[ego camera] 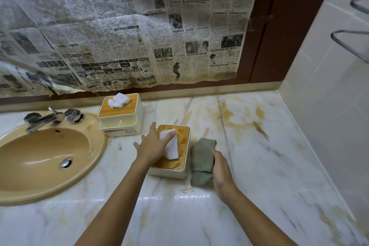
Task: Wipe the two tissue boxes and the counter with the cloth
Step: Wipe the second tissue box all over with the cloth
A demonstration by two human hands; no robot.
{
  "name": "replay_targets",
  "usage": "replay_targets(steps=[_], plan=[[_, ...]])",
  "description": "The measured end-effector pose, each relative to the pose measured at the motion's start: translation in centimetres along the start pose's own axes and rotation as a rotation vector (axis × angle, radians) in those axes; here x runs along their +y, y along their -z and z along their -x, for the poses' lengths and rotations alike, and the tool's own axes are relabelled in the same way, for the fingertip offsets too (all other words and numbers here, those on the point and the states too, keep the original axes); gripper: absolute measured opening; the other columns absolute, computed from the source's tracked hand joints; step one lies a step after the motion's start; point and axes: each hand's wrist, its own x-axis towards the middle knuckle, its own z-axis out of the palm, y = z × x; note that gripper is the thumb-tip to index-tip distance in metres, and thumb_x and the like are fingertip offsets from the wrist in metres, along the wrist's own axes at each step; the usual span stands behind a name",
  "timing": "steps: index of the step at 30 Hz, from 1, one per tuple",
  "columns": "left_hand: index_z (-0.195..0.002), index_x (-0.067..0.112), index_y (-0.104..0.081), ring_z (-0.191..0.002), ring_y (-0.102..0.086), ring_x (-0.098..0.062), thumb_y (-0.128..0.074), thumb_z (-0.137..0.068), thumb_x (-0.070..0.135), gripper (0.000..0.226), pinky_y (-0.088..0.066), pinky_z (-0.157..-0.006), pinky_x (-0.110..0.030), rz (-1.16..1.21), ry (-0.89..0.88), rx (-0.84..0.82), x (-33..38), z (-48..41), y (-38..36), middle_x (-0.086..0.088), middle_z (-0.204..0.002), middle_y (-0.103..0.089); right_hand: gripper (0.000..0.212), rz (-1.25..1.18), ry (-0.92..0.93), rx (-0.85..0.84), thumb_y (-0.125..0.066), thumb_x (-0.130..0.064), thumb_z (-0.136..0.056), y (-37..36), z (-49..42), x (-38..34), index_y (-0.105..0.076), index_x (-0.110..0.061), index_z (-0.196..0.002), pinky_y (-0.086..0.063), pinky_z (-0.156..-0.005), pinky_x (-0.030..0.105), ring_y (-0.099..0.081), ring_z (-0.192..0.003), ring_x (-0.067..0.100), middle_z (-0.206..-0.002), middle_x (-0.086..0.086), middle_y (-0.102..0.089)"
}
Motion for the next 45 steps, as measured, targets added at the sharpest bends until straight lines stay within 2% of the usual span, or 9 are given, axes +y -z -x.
replay_targets(steps=[6, 9, 11, 15, 17, 22, 31, 41, 45], plan=[[-0.152, 0.025, -0.028, -0.137, -0.042, -0.032, -0.053, -0.078, 0.08, 0.096, -0.03, -0.109, -0.061, -0.251, -0.065, 0.125, 0.9, 1.3, -0.7, -0.005, -0.153, -0.041, 0.038, -0.084, -0.003, -0.002, -0.036, -0.035, -0.105, -0.1, 0.3, 1.8, -0.068, -0.019, -0.092, -0.049, -0.077, 0.03, -0.064, -0.084, 0.015, -0.085, -0.001, -0.07], [-0.144, 0.02, -0.04, -0.13, -0.045, -0.029, -0.058, -0.072, 0.081, 0.096, -0.038, -0.104, -0.054, -0.28, -0.048, 0.156, 1.1, 1.6, -1.0, -0.006, -0.145, -0.044, 0.043, -0.076, -0.038, -0.074, -0.04, -0.048, -0.098, -2.1, 1.2, 3.0, -0.071, -0.02, -0.111, -0.057, -0.088, 0.04, -0.069, -0.1, 0.02, -0.103, 0.002, -0.076], [-0.141, 0.018, -0.044, -0.128, -0.046, -0.028, -0.06, -0.07, 0.081, 0.096, -0.038, -0.103, -0.054, -0.278, -0.036, 0.169, 1.0, 1.6, -1.0, -0.006, -0.141, -0.046, 0.052, -0.056, -0.036, -0.128, -0.042, -0.057, -0.089, -3.5, 1.4, 4.0, -0.069, -0.02, -0.113, -0.054, -0.09, 0.048, -0.066, -0.097, 0.022, -0.106, 0.009, -0.073], [-0.14, 0.017, -0.046, -0.125, -0.048, -0.029, -0.062, -0.073, 0.077, 0.091, -0.037, -0.103, -0.054, -0.243, -0.041, 0.173, 0.9, 1.2, -0.7, -0.006, -0.135, -0.049, 0.035, -0.041, -0.058, -0.102, -0.033, -0.04, -0.101, -5.0, 1.3, 3.7, -0.051, -0.012, -0.09, -0.036, -0.053, 0.028, -0.041, -0.056, 0.016, -0.071, 0.009, -0.047], [-0.136, 0.016, -0.05, -0.121, -0.05, -0.029, -0.06, -0.077, 0.074, 0.083, -0.038, -0.1, -0.052, -0.237, -0.064, 0.188, 0.8, 1.0, -0.6, -0.006, -0.131, -0.052, 0.036, -0.012, -0.051, -0.097, -0.031, -0.038, -0.103, -5.3, 0.2, 2.7, -0.054, -0.015, -0.089, -0.039, -0.055, 0.025, -0.047, -0.058, 0.014, -0.072, 0.004, -0.052], [-0.136, 0.017, -0.051, -0.119, -0.051, -0.027, -0.058, -0.077, 0.073, 0.081, -0.042, -0.097, -0.047, -0.185, -0.088, 0.131, 0.4, 1.2, -0.1, -0.005, -0.129, -0.052, 0.046, -0.014, 0.007, -0.069, -0.032, -0.041, -0.103, -6.2, -3.6, 0.1, -0.07, -0.015, -0.109, -0.051, -0.093, 0.036, -0.067, -0.103, 0.024, -0.105, 0.008, -0.074], [-0.117, 0.014, -0.055, -0.113, -0.048, -0.031, -0.046, -0.071, 0.067, 0.071, -0.047, -0.095, -0.049, -0.069, -0.062, 0.055, 0.2, 1.7, -0.2, -0.008, -0.116, -0.05, 0.044, -0.013, -0.038, -0.11, -0.032, -0.053, -0.097, -5.2, 0.3, 4.8, -0.066, -0.026, -0.103, -0.044, -0.061, 0.028, -0.058, -0.077, 0.016, -0.091, 0.0, -0.07], [-0.132, 0.015, -0.05, -0.116, -0.047, -0.028, -0.048, -0.073, 0.068, 0.08, -0.049, -0.094, -0.044, -0.072, -0.079, 0.054, 0.4, 2.1, -0.3, -0.009, -0.125, -0.049, 0.041, -0.015, 0.02, -0.054, -0.036, -0.053, -0.088, -6.3, -4.0, -1.8, -0.059, -0.026, -0.069, -0.045, -0.074, 0.032, -0.058, -0.076, 0.022, -0.077, 0.005, -0.063], [-0.135, 0.015, -0.047, -0.119, -0.045, -0.03, -0.051, -0.072, 0.067, 0.082, -0.047, -0.095, -0.044, -0.054, -0.08, 0.055, 0.3, 2.0, -0.3, -0.009, -0.127, -0.048, 0.047, -0.074, -0.087, -0.013, -0.038, -0.046, -0.099, -5.3, -0.2, 0.7, -0.05, -0.022, -0.06, -0.034, -0.053, 0.029, -0.044, -0.056, 0.021, -0.057, 0.001, -0.049]])
